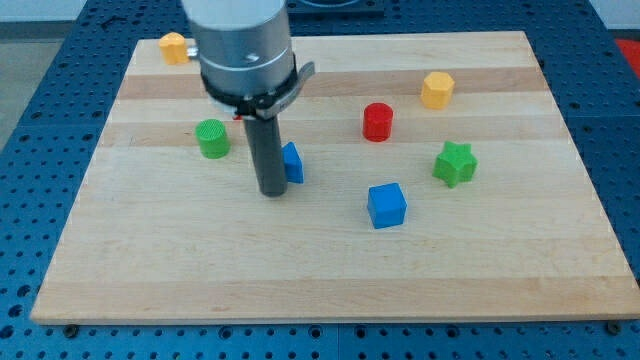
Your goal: Push green circle towards top center
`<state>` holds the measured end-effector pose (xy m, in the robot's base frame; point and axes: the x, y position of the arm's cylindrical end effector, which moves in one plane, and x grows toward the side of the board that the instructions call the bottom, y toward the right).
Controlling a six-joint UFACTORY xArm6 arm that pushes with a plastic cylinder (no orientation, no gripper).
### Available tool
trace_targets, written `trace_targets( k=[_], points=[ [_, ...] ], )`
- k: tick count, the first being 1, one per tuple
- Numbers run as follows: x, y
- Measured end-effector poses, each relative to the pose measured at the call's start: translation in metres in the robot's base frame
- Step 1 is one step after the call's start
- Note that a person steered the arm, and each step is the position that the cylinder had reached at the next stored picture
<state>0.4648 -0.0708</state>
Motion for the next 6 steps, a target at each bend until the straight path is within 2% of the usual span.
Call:
trace_targets(
  k=[2,4,6],
  points=[
    [-0.056,-0.055],
    [-0.059,-0.102],
    [-0.058,-0.124]
  ],
)
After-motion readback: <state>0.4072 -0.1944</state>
